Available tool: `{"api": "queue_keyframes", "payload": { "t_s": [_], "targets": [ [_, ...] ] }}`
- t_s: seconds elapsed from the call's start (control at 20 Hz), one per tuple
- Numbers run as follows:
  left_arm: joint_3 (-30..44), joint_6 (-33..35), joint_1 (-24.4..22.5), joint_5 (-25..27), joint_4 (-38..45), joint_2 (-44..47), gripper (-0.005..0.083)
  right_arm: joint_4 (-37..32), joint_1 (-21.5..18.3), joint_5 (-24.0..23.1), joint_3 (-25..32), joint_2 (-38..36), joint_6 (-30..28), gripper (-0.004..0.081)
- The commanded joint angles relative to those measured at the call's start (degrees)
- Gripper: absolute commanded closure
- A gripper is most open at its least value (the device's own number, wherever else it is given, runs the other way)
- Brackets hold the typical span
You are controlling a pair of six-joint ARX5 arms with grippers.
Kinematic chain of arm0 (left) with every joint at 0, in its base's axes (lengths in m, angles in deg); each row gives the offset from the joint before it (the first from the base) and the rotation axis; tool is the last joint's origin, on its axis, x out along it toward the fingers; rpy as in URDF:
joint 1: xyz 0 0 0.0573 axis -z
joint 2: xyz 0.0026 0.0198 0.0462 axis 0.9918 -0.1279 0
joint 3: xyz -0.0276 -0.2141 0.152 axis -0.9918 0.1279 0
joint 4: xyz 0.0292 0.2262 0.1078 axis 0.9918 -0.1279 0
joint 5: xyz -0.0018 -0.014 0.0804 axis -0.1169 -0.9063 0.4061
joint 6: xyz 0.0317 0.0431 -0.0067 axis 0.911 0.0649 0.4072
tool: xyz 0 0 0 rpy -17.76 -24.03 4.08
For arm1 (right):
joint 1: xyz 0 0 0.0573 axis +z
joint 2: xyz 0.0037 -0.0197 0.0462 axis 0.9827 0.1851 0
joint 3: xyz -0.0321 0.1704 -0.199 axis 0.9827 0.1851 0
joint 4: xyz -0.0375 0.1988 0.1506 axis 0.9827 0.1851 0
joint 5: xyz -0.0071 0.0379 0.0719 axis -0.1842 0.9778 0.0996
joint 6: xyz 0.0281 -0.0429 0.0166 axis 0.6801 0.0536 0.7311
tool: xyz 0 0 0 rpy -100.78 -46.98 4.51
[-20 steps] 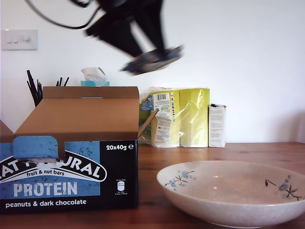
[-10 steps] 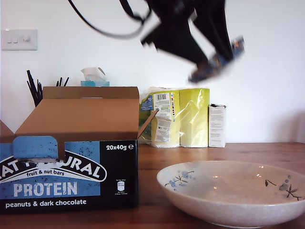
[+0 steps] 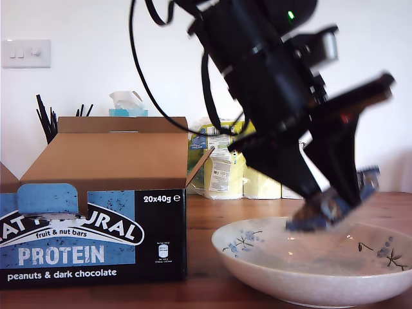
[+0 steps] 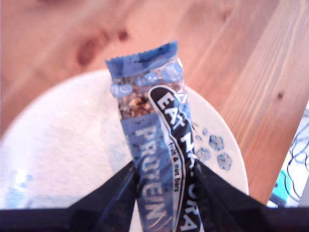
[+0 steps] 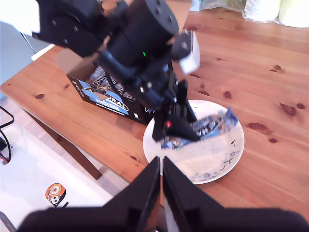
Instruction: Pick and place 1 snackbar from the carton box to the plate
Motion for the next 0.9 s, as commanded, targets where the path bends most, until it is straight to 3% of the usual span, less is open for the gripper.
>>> {"api": "queue_keyframes", "payload": {
  "t_s": [0.0, 0.3, 0.45, 0.5, 0.7, 0.75, 0.85],
  "targets": [
    [-0.1, 0.8, 0.6, 0.0, 0.0, -1.9, 0.0564, -0.5, 0.2, 0.0, 0.1, -0.3, 0.0, 0.0783],
    [-0.1, 1.3, 0.9, 1.6, -0.7, -3.0, 0.0545, -0.7, 0.2, 0.0, 0.1, -0.3, 0.1, 0.0783],
    [-0.1, 1.4, 0.9, 3.3, -0.7, -3.0, 0.0346, -0.6, 0.2, 0.0, 0.1, -0.3, 0.1, 0.0783],
    [-0.1, 1.4, 0.9, 3.2, -0.6, -3.0, 0.033, -0.6, 0.2, 0.0, 0.1, -0.3, 0.1, 0.0783],
    [-0.1, 1.4, 0.8, 3.2, -0.7, -3.0, 0.0335, -0.7, 0.2, 0.0, 0.1, -0.3, 0.1, 0.0783],
    [-0.2, 1.4, 0.8, 3.2, -0.9, -2.7, 0.0371, -0.7, 0.2, 0.0, 0.1, -0.3, 0.1, 0.0783],
    [-0.3, 1.4, 0.8, 2.7, -1.4, -1.3, 0.0534, -0.8, 0.2, 0.0, 0.1, -0.3, 0.1, 0.0783]
  ]
}}
